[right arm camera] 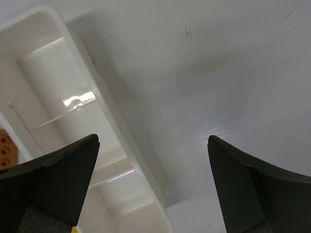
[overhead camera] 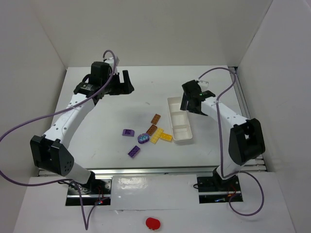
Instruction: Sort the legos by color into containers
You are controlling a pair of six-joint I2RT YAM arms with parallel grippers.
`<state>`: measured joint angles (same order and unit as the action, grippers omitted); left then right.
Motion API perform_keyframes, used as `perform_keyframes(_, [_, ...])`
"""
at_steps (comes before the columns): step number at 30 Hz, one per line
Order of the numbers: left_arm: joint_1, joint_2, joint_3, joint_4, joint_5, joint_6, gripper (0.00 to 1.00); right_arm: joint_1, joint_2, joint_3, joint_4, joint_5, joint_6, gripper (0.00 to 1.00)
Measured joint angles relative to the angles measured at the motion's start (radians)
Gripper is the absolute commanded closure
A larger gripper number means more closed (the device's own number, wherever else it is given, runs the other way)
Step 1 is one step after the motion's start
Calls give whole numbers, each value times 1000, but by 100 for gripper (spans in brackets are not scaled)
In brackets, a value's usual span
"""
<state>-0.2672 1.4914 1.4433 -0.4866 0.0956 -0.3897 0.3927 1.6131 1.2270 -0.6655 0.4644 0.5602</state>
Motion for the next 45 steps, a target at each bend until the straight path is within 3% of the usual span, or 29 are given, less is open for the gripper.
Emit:
perform_keyframes(7, [-3, 0, -2, -23, 36, 2, 0, 62, -129, -18, 38, 1, -8, 0])
perform_keyframes(9, [-3, 0, -2, -23, 47, 2, 5, 102, -134, -10, 45, 11, -13, 0])
perform_keyframes(13, [-3, 0, -2, -24, 55, -1, 5, 183, -98, 19, 42, 10, -26, 2])
perform_keyframes(17, [-3, 0, -5, -30, 25, -7, 7, 251, -47, 64, 43, -8, -29, 15])
perform_keyframes(19, [-3, 3, -5, -38, 4, -9, 4, 294, -31, 78, 45, -37, -34, 25])
perform_keyframes(23, [-3, 31, 4, -78, -51, -10, 0, 385, 25, 116, 73, -90, -38, 34])
perform_keyframes(25, [-4, 47, 5, -97, -90, -12, 0, 419, 69, 126, 86, -109, -32, 34])
perform_keyframes(31, [-3, 57, 5, -154, -177, -42, 0, 429, 257, 180, 97, -135, -1, 16])
perform_keyframes(33, [-3, 57, 5, -163, -182, -55, 0, 421, 316, 204, 99, -137, 21, 15])
perform_keyframes(40, [-4, 57, 5, -168, -187, -60, 0, 394, 461, 265, 100, -132, 76, 16])
perform_keyframes(45, [-3, 57, 5, -168, -195, -58, 0, 383, 504, 318, 108, -120, 90, 28])
